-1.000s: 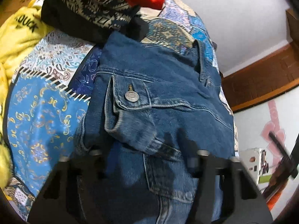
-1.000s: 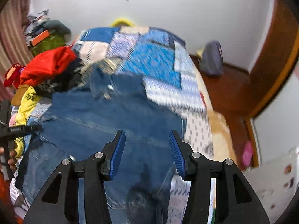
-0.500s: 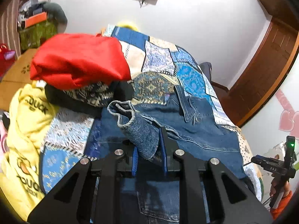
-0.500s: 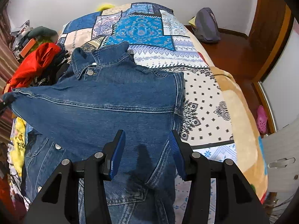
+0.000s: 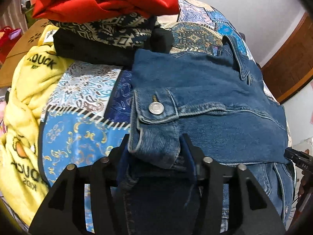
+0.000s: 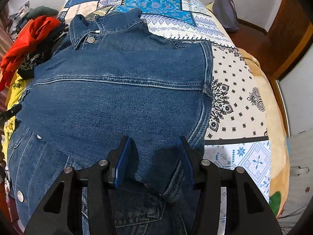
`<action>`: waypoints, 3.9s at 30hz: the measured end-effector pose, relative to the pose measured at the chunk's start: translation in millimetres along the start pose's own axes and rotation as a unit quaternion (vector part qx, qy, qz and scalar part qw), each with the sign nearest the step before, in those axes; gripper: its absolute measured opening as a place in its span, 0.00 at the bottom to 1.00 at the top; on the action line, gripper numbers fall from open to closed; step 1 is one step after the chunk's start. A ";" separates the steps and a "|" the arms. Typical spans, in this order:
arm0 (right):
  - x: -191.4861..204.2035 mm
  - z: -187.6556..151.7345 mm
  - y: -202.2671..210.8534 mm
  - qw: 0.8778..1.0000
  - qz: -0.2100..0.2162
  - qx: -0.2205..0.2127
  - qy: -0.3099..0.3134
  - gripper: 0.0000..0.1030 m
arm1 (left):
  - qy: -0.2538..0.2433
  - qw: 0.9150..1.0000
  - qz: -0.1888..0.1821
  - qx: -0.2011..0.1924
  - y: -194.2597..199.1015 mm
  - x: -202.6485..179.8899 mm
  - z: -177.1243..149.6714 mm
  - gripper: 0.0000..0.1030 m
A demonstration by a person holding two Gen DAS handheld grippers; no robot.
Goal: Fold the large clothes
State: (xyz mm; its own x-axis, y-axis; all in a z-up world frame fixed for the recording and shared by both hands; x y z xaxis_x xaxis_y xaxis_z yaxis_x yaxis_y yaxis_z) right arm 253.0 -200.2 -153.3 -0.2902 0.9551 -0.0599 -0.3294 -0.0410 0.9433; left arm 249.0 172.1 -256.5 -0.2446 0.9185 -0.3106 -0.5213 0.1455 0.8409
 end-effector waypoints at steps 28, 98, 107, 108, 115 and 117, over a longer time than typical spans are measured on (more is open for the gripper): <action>-81.6 80.0 -42.7 0.990 0.014 -0.004 -0.140 0.44 | 0.087 0.989 -0.109 0.041 -73.8 66.3 87.8 0.75; -65.8 129.9 77.4 0.989 -0.050 -0.138 -0.028 0.39 | -0.136 0.989 0.019 -0.050 15.8 -81.7 182.2 0.40; -42.3 69.8 107.5 0.990 -0.043 -0.137 0.015 0.43 | -0.164 0.986 -0.021 -0.035 70.5 -85.6 122.6 0.57; -40.3 62.0 107.4 0.990 -0.044 -0.133 0.018 0.43 | -0.165 0.985 -0.022 -0.032 73.1 -84.5 116.0 0.60; -36.5 11.5 86.6 0.995 -0.043 -0.086 0.012 0.43 | -0.174 0.985 -0.013 0.017 67.4 -61.8 57.9 0.63; -34.6 -0.3 78.5 0.996 -0.047 -0.074 0.012 0.43 | -0.163 0.986 -0.017 0.039 57.6 -52.7 41.5 0.63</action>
State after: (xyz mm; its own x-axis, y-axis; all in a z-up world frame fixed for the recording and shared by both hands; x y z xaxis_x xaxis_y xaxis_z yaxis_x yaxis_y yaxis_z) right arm 236.9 -236.6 -77.3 -0.2736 0.9493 -0.1547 -0.4835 0.0033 0.8753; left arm 265.8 147.3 -173.3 0.0538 0.9800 -0.1915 -0.4568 0.1947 0.8680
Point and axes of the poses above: each gripper's, at about its wrist camera, not at the fingertips, and y roughly against the way its jaws point, x to its left, z to its top, the point moved 2 cm from there along -y, roughly the way its jaws point, and after that the axes turned 7 degrees about -z, right-handed, at the moved point
